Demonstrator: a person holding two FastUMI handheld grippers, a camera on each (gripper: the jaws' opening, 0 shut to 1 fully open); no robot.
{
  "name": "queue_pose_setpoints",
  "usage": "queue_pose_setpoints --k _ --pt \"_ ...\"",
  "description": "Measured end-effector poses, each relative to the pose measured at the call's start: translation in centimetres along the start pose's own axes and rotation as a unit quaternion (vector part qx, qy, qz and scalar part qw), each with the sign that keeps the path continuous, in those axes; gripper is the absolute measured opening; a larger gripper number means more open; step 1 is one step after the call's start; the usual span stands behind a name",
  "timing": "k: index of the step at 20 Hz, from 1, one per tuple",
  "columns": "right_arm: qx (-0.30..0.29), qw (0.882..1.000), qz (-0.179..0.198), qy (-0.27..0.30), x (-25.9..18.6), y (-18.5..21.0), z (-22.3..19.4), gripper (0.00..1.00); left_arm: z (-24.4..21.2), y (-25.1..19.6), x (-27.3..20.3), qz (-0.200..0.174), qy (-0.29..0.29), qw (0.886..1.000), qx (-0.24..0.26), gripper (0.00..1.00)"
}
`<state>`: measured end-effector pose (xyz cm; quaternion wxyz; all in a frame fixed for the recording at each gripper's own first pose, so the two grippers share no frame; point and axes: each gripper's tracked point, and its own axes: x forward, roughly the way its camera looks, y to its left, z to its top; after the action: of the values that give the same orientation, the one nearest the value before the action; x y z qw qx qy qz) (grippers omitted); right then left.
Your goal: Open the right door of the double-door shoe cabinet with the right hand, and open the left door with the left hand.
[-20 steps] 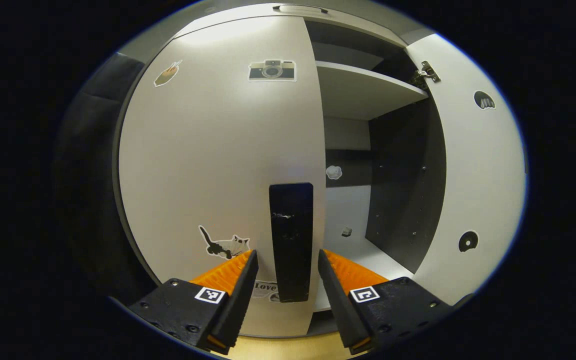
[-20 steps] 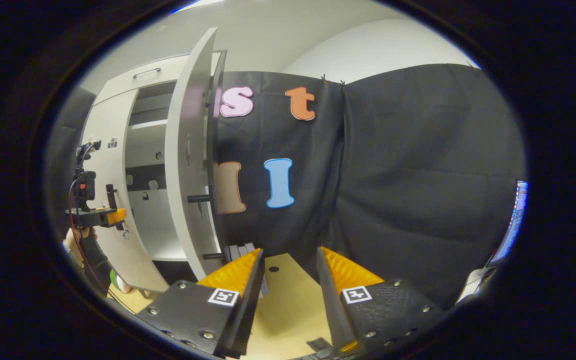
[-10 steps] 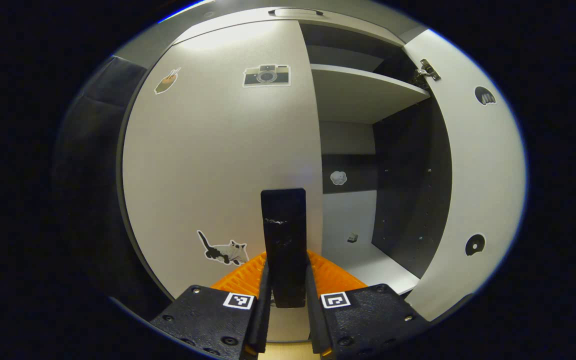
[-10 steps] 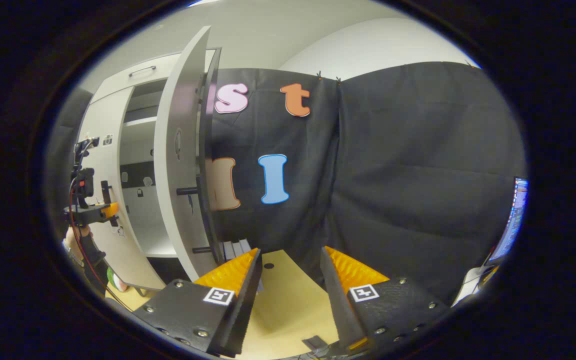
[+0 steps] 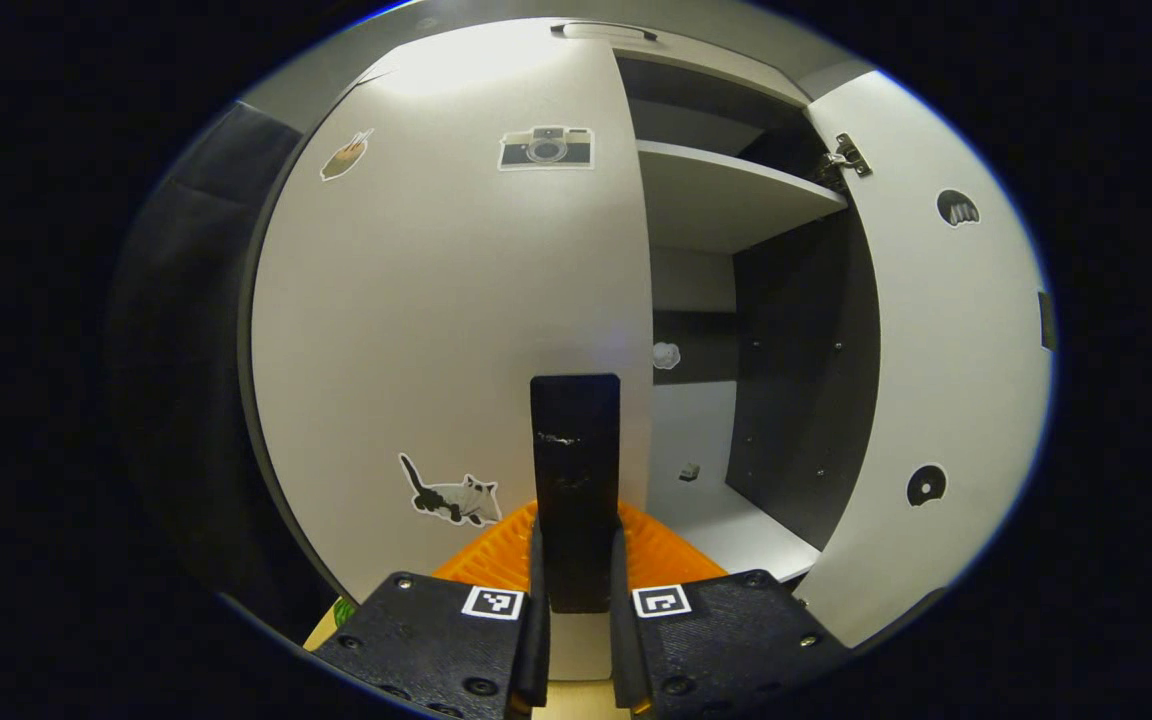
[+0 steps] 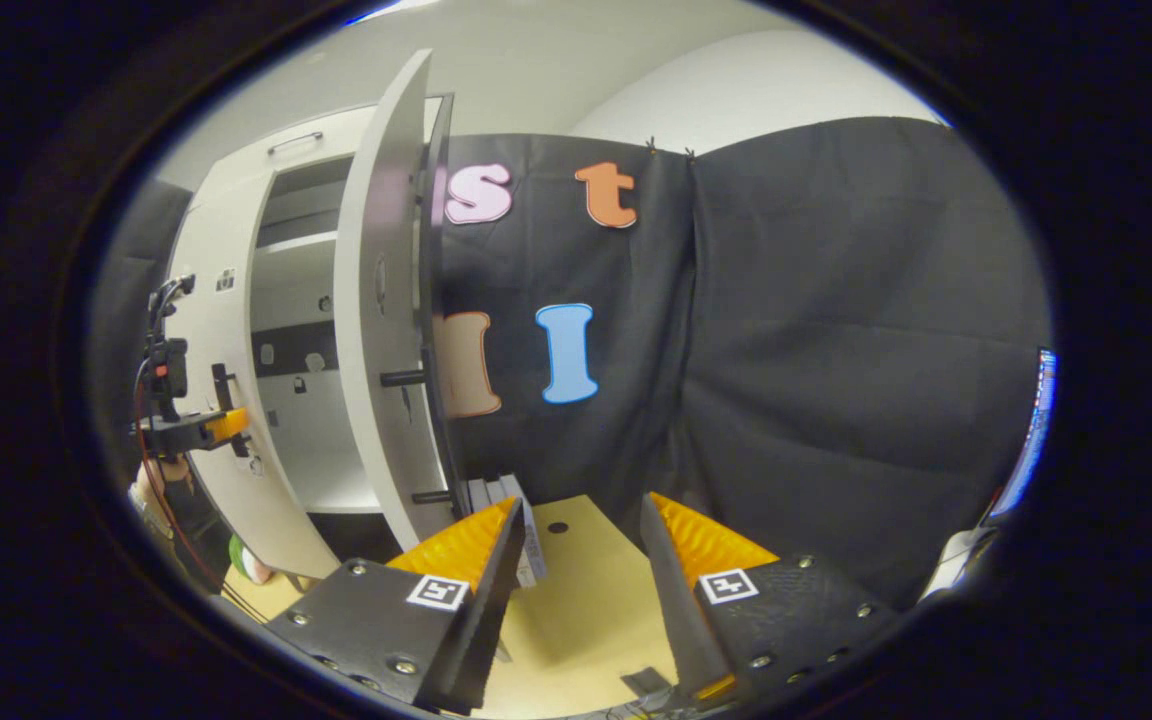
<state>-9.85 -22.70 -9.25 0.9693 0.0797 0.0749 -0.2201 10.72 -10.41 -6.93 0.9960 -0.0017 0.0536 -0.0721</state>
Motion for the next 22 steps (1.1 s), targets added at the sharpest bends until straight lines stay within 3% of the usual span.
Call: queue_pose_setpoints --k 5,6,7,13,14,15,18,19,20,22 --pt "0.018 1.0 0.019 -0.004 -0.5 0.9 0.5 0.69 -0.1 0.2 -2.0 -0.007 0.005 1.0 -0.002 0.23" --pt "0.02 1.0 0.023 -0.005 -0.4 1.2 0.5 0.64 -0.1 0.3 -2.3 -0.008 0.006 1.0 -0.003 0.23" --pt "0.022 0.999 0.027 -0.006 -0.4 1.4 0.7 0.69 -0.1 0.5 -2.6 -0.009 0.008 1.0 -0.003 0.23" --pt "0.015 0.999 0.047 0.001 -0.9 2.7 0.1 0.69 -0.3 1.3 -4.5 -0.014 0.015 1.0 -0.006 0.24" --pt "0.015 0.999 0.052 0.002 -1.0 2.9 0.0 0.64 -0.4 1.4 -4.9 -0.014 0.015 1.0 -0.008 0.23" --pt "0.013 0.998 0.056 0.003 -0.9 3.3 -0.1 0.69 -0.4 1.6 -5.3 -0.013 0.016 1.0 -0.009 0.23" --pt "0.012 0.998 0.066 0.004 -0.9 4.0 -0.2 0.69 -0.5 2.1 -6.2 -0.014 0.021 1.0 -0.006 0.23" --pt "0.012 0.998 0.069 0.004 -0.8 4.3 -0.2 0.64 -0.4 2.3 -6.4 -0.015 0.022 1.0 -0.008 0.23" --pt "0.013 0.997 0.073 0.003 -0.8 4.5 -0.1 0.69 -0.5 2.5 -6.7 -0.015 0.023 1.0 -0.009 0.23" --pt "0.015 0.997 0.079 0.003 -0.7 5.0 -0.1 0.69 -0.5 2.9 -7.2 -0.013 0.027 0.999 -0.01 0.23"
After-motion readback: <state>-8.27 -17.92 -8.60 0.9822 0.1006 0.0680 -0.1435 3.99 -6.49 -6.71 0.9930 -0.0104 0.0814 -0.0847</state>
